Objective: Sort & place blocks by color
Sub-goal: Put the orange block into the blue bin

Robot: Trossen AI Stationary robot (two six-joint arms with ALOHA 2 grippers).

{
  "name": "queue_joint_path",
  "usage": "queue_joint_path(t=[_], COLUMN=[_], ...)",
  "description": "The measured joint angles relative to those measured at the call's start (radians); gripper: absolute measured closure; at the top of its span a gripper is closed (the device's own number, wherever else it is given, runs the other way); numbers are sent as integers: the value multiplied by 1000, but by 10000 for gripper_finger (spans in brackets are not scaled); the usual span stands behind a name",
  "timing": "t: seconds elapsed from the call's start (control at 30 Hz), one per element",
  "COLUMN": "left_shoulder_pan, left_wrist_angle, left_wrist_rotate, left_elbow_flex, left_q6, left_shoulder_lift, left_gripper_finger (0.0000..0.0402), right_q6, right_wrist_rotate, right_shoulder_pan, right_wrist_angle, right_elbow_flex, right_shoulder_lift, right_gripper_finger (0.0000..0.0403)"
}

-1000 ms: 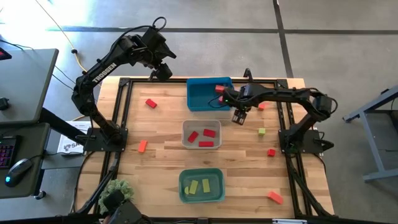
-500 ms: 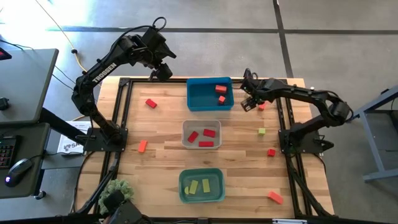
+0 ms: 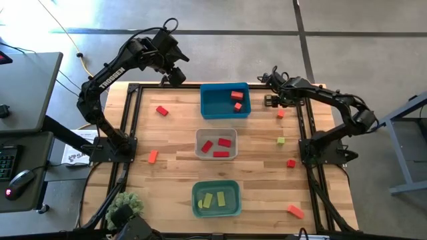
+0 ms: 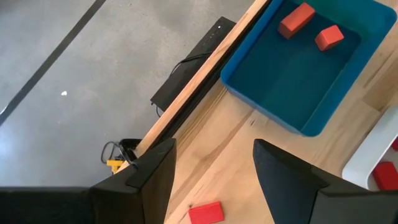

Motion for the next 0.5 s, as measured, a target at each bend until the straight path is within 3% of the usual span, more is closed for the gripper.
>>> queue_joint_path(t=[0.27,0.5], left_shoulder_pan=[0,0], left_wrist_angle=[0,0], left_wrist_rotate=[0,0], left_elbow_flex=[0,0], left_q6=[2,13], left_shoulder_lift=[0,0], left_gripper_finger=[197,197], right_q6=[134,223], right_wrist_rotate=[58,30], right_shoulder_pan=[1,1], right_wrist_angle=[-3,73], right_elbow_flex=[-13,-150], right_shoulder_lift=[0,0], right_gripper_finger=[206,206])
